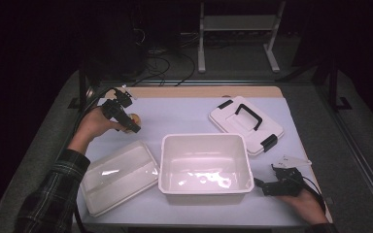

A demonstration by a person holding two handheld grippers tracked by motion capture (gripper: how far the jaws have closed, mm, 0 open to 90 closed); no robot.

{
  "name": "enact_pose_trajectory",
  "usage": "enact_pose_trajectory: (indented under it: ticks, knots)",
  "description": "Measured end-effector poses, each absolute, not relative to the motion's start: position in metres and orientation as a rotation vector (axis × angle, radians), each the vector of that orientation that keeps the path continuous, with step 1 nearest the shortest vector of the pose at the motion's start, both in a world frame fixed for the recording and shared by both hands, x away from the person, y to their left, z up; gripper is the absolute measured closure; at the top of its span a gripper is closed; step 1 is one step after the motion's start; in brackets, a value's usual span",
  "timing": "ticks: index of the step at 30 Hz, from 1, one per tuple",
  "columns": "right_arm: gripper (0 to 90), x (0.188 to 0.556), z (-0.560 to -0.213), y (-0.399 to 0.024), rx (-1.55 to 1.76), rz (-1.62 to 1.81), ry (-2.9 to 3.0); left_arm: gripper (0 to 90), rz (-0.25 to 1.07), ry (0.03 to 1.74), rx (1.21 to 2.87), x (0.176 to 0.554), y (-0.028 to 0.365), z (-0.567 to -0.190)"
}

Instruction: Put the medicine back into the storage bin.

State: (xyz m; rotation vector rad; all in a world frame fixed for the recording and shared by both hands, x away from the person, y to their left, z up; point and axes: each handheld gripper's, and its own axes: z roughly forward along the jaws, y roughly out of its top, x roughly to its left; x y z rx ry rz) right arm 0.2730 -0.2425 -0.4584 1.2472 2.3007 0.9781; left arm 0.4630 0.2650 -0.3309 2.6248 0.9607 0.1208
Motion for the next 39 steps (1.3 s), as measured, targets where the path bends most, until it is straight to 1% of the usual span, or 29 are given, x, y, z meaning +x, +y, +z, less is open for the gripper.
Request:
enact_pose_trajectory:
  ticks: [10, 15, 19, 22, 23, 26, 27, 39]
  knots:
    - [12.8, 0.273, -0.458, -0.242, 1.245, 0.978, 2.301, 19.6, 0.125, 0.786, 2.630, 0.431, 0.248, -0.301]
    - [12.8, 0.273, -0.458, -0.242, 1.246, 0.978, 2.300, 19.6, 0.124, 0.726, 2.639, 0.418, 0.239, -0.292]
    - [12.9, 0.273, -0.458, -0.242, 1.247, 0.978, 2.299, 19.6, 0.115, 0.614, 2.660, 0.402, 0.222, -0.282]
    - [12.8, 0.273, -0.458, -0.242, 1.248, 0.977, 2.300, 19.6, 0.113, 0.571, 2.659, 0.396, 0.215, -0.278]
    - [12.8, 0.273, -0.458, -0.242, 1.249, 0.978, 2.300, 19.6, 0.100, 0.510, 2.655, 0.389, 0.207, -0.273]
    - [12.8, 0.273, -0.458, -0.242, 1.249, 0.978, 2.300, 19.6, 0.088, 0.469, 2.651, 0.383, 0.201, -0.269]
    - [12.8, 0.273, -0.458, -0.242, 1.249, 0.978, 2.300, 19.6, 0.081, 0.427, 2.654, 0.378, 0.195, -0.266]
    - [12.8, 0.273, -0.458, -0.242, 1.250, 0.978, 2.300, 19.6, 0.046, 0.262, 2.686, 0.355, 0.156, -0.269]
